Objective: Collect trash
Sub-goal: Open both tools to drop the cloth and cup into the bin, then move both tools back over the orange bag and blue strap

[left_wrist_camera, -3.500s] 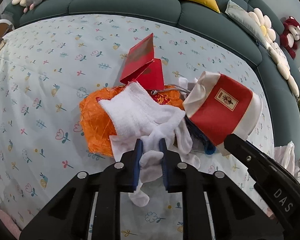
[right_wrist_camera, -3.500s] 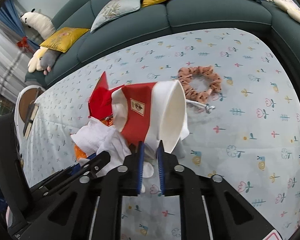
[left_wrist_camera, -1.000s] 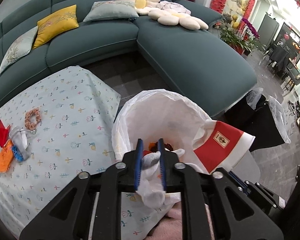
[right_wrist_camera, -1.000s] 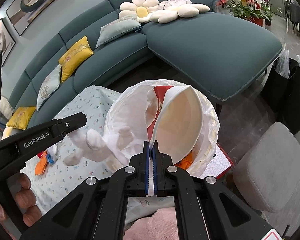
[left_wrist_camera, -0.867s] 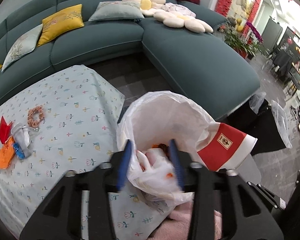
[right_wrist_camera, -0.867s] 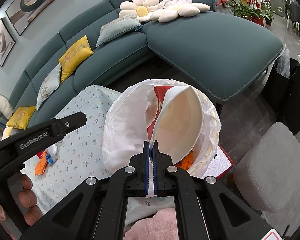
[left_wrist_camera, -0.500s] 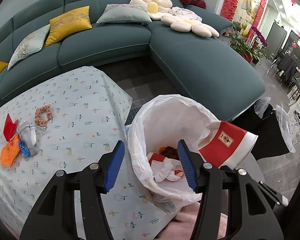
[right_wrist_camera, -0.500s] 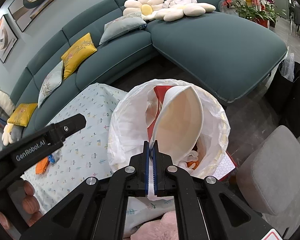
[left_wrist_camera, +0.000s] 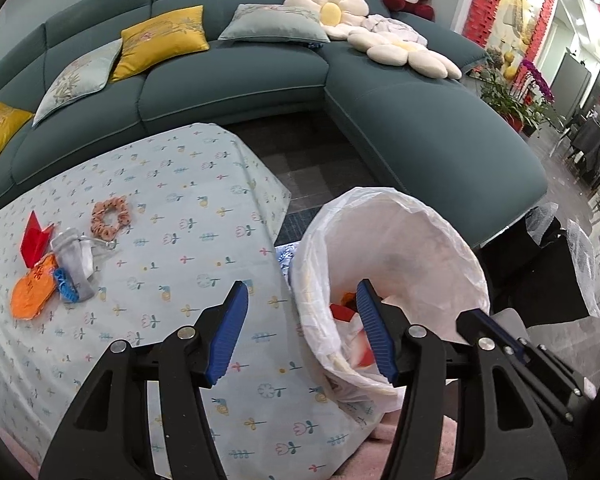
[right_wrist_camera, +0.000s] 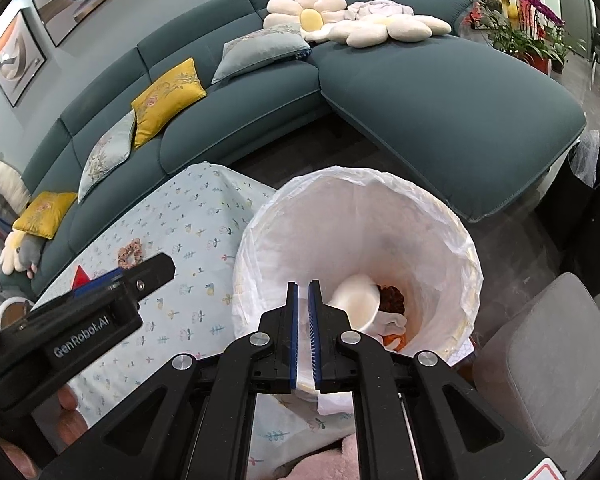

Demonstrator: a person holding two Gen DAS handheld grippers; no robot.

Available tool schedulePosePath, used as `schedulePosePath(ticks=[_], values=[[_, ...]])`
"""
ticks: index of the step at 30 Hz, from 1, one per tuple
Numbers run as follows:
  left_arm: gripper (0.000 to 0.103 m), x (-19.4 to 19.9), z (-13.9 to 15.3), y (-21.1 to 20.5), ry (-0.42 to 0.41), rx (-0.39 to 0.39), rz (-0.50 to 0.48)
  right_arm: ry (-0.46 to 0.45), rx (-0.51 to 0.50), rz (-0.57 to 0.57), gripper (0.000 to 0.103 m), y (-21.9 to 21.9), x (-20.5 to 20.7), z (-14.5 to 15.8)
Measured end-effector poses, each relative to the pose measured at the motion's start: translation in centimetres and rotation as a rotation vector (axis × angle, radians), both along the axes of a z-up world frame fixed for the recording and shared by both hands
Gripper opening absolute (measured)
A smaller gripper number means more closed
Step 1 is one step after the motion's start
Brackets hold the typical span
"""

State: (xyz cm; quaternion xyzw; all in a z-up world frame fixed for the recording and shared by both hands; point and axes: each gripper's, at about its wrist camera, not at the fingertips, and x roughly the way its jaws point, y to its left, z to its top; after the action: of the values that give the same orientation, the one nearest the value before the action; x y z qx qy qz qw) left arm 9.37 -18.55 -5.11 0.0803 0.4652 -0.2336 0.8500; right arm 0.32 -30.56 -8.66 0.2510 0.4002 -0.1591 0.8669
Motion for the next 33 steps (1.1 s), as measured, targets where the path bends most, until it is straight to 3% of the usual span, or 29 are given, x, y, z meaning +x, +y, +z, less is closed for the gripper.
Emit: schedulePosePath(ticks=[7, 19, 33], values=[[0.054, 0.2, 0.3, 1.2, -0.006, -0.002, 0.010, -0.011, -0.007, 0.011, 0.011, 1.2, 0.2, 0.9], [0.054, 0.7, 1.2, 5.4, -0.012, -0.027, 0.066, -0.013, -0.053, 0.058, 0.031, 4.6, 1.1, 2.5], [0.058, 1.7, 0.9, 12.3, -0.003, -0.044, 0.180, -0.005, -0.092, 0.158, 0.037, 9.9, 2.7, 3.6]])
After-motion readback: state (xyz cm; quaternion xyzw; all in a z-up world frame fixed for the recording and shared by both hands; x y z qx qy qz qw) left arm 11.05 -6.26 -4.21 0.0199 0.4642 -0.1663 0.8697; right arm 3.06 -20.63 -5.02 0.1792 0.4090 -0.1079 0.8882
